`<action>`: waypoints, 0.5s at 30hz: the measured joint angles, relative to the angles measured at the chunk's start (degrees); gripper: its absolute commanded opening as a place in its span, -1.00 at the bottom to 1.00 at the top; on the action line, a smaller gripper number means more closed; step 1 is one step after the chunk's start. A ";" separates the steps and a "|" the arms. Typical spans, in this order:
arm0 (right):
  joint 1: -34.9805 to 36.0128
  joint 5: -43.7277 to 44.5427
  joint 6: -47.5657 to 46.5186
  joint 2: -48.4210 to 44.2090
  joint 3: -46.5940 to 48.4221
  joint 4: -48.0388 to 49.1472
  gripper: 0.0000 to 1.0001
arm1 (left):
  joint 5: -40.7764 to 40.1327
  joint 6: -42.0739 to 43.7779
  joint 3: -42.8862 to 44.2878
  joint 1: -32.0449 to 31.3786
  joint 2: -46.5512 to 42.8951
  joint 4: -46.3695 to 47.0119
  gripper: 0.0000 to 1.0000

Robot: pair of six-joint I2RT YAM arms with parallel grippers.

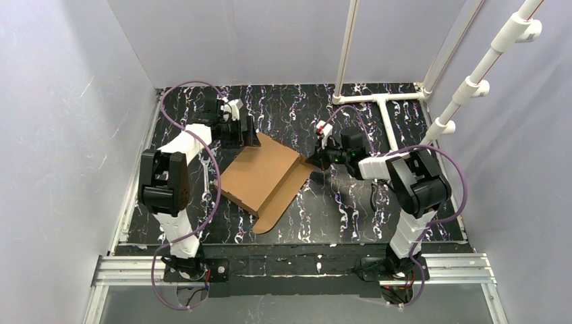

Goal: Fold the paper box
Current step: Close the paper box at the center of the board.

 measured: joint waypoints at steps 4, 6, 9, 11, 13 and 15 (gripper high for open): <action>-0.35 -1.31 -0.04 0.00 -1.40 1.97 -0.97 | 0.17 0.31 0.07 0.15 1.16 -0.68 0.96; -0.57 -2.03 -0.11 0.00 -1.92 2.89 -0.97 | 0.11 0.50 0.17 0.35 1.88 -1.09 0.94; -0.61 -2.75 -0.15 0.00 -2.23 3.43 -0.97 | 0.00 0.57 0.17 0.39 2.89 -1.73 0.89; -0.61 -2.99 -0.17 0.02 -2.23 3.56 -0.97 | -0.07 0.55 0.17 0.42 3.26 -1.99 0.85; -0.61 -3.17 -0.17 0.02 -2.23 3.58 -0.97 | 0.00 0.42 0.17 0.46 3.43 -2.16 0.82; -0.61 -3.43 -0.22 0.02 -2.23 3.58 -0.97 | 0.04 0.22 0.17 0.50 3.43 -2.21 0.81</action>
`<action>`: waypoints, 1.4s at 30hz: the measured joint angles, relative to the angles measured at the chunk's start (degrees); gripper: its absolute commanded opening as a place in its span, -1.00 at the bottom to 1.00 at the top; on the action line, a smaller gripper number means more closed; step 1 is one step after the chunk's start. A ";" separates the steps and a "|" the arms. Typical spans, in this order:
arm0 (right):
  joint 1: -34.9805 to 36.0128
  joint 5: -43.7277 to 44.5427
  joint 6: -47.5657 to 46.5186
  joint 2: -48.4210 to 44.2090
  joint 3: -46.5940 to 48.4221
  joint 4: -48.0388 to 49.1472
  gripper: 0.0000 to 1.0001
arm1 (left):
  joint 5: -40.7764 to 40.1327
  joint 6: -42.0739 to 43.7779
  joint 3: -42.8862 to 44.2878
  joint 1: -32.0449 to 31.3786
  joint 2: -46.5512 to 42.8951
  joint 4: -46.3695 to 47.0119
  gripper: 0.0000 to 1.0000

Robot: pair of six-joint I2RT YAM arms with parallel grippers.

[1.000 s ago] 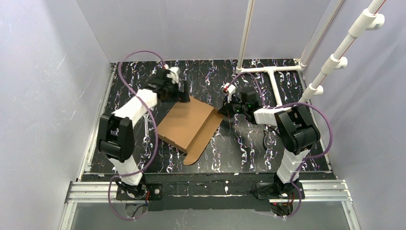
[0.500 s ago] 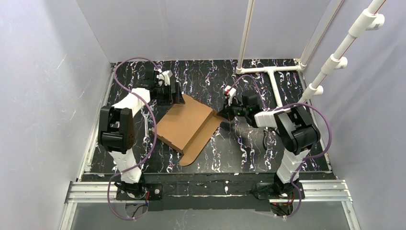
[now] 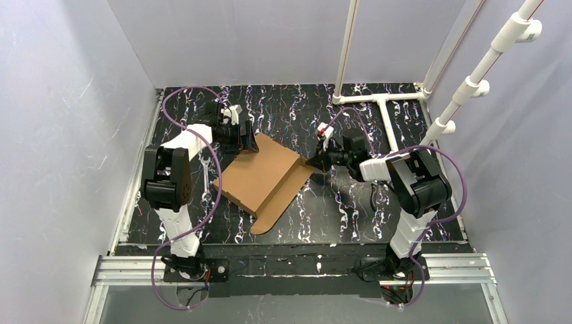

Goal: Fold the paper box
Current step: Close the paper box at the center of the board.

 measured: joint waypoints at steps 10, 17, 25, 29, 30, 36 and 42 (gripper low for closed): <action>0.33 -1.38 -2.32 0.00 0.00 -0.68 -0.97 | 0.57 -1.03 0.00 0.00 0.13 -0.07 0.68; 1.40 -1.99 -4.48 0.00 0.20 -2.25 -0.97 | 1.84 -1.53 0.00 0.24 0.66 0.00 0.63; 1.62 -1.38 -5.75 0.00 4.02 -9.33 -0.97 | 4.13 0.39 0.15 0.24 0.98 -0.55 0.62; 1.62 0.11 -5.97 0.00 6.19 -13.16 -0.97 | 4.61 2.49 0.55 0.24 1.01 -1.49 0.62; 1.62 0.57 -6.14 0.00 6.60 -14.01 -0.97 | 4.68 2.91 0.61 0.24 1.01 -1.75 0.62; 1.62 2.97 -7.72 0.00 9.27 -18.71 -0.97 | 5.49 4.44 0.72 0.24 1.14 -2.47 0.62; 1.62 3.02 -8.98 0.00 9.70 -20.22 -0.97 | 6.19 4.66 1.33 0.26 1.92 -3.06 0.62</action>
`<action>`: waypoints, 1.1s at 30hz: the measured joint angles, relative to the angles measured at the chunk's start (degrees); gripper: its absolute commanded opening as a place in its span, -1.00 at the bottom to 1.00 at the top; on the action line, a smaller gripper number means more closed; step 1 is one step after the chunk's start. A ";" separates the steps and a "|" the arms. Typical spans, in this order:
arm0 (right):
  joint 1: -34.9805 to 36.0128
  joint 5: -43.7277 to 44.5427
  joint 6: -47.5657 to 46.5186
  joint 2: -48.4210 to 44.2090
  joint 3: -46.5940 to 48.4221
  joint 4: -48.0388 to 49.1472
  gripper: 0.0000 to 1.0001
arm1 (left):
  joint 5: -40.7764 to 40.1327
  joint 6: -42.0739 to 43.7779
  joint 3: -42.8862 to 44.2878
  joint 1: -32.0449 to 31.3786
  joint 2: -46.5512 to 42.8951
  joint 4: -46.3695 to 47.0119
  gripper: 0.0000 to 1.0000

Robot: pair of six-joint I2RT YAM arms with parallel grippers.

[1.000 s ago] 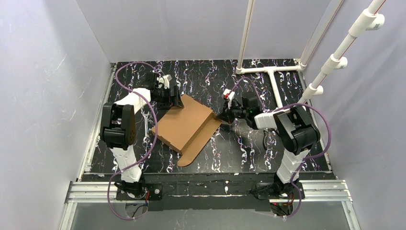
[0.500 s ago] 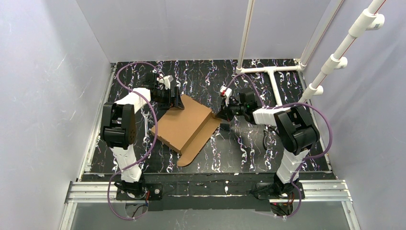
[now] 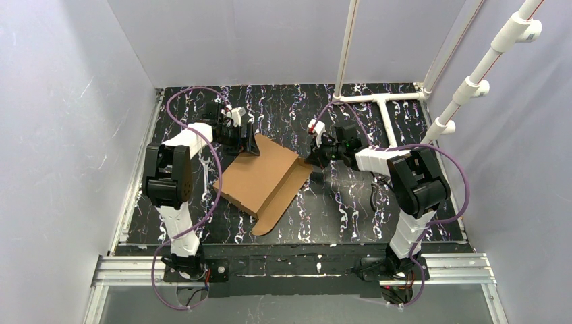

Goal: Fold the paper box
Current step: Close the paper box at the center of the board.

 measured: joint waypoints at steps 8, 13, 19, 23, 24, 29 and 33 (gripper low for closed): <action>-0.07 -0.20 1.05 0.00 -0.15 0.24 -0.97 | 0.02 -0.15 0.09 0.42 0.22 -0.09 0.62; -0.26 -0.50 3.08 0.00 -0.37 0.74 -0.97 | 1.07 -0.72 0.09 0.76 0.68 -0.04 0.63; -1.60 -3.08 6.54 0.37 -2.25 4.46 -0.97 | 1.66 -0.83 0.09 1.09 0.79 -0.11 0.63; -1.62 -4.92 7.13 0.42 -3.04 5.90 -0.97 | 2.25 -0.98 0.09 1.25 0.85 -0.20 0.63; -1.62 -4.98 7.13 0.42 -3.04 5.92 -0.97 | 2.27 -0.98 0.09 1.27 0.85 -0.22 0.64; -1.62 -5.62 6.45 0.42 -3.04 5.77 -0.97 | 2.40 -0.98 0.09 1.44 0.85 -0.37 0.64; -1.62 -5.60 5.44 0.42 -3.04 5.51 -0.97 | 2.45 -1.11 0.09 1.46 0.85 -0.44 0.64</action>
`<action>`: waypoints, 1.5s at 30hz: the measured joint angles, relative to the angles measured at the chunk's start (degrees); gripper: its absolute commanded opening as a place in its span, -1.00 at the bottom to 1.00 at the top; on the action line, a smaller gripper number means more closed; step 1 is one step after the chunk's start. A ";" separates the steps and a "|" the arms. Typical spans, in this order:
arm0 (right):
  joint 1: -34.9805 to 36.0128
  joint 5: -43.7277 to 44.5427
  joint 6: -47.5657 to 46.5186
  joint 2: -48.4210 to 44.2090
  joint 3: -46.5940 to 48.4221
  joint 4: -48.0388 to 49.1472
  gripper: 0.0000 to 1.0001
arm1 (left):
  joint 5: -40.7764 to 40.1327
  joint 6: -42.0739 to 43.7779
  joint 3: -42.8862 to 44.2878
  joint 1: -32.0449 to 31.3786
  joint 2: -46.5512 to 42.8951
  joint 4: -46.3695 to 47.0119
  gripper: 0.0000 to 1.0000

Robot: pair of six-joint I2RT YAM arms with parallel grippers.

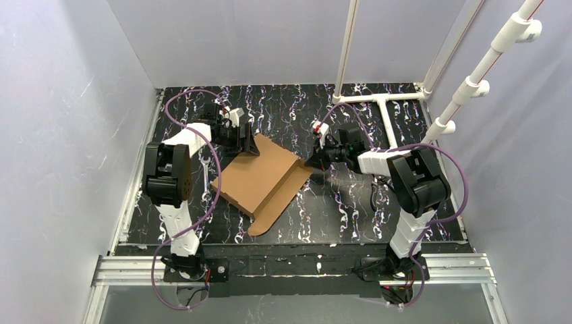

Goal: Fold the paper box
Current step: Close the paper box at the center of the board.

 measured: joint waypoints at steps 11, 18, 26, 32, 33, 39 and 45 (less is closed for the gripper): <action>0.02 -1.01 -0.26 0.00 -3.28 3.91 -0.97 | 0.09 -0.68 -0.07 0.11 0.07 0.00 0.63; 0.02 0.52 1.77 -0.02 -3.26 4.37 -0.97 | 0.42 -0.68 -0.09 0.48 0.07 0.02 0.63; 0.31 4.55 2.99 -0.22 -2.43 4.26 -0.97 | 0.55 -0.66 -0.09 0.61 0.07 0.02 0.62; 2.14 6.54 2.23 -0.22 -1.07 2.64 -0.97 | 0.68 -0.42 -0.09 0.87 0.07 -0.04 0.63; 2.45 6.60 1.97 -0.22 -0.94 2.45 -0.97 | 0.68 -0.37 -0.09 1.01 0.07 -0.07 0.63; 3.39 6.56 0.85 -0.26 -0.68 1.73 -0.97 | 0.70 -0.17 -0.09 1.18 0.07 -0.13 0.63; 4.46 7.08 0.50 -0.28 -0.04 0.04 -0.97 | 0.79 0.00 -0.09 1.22 0.07 -0.11 0.63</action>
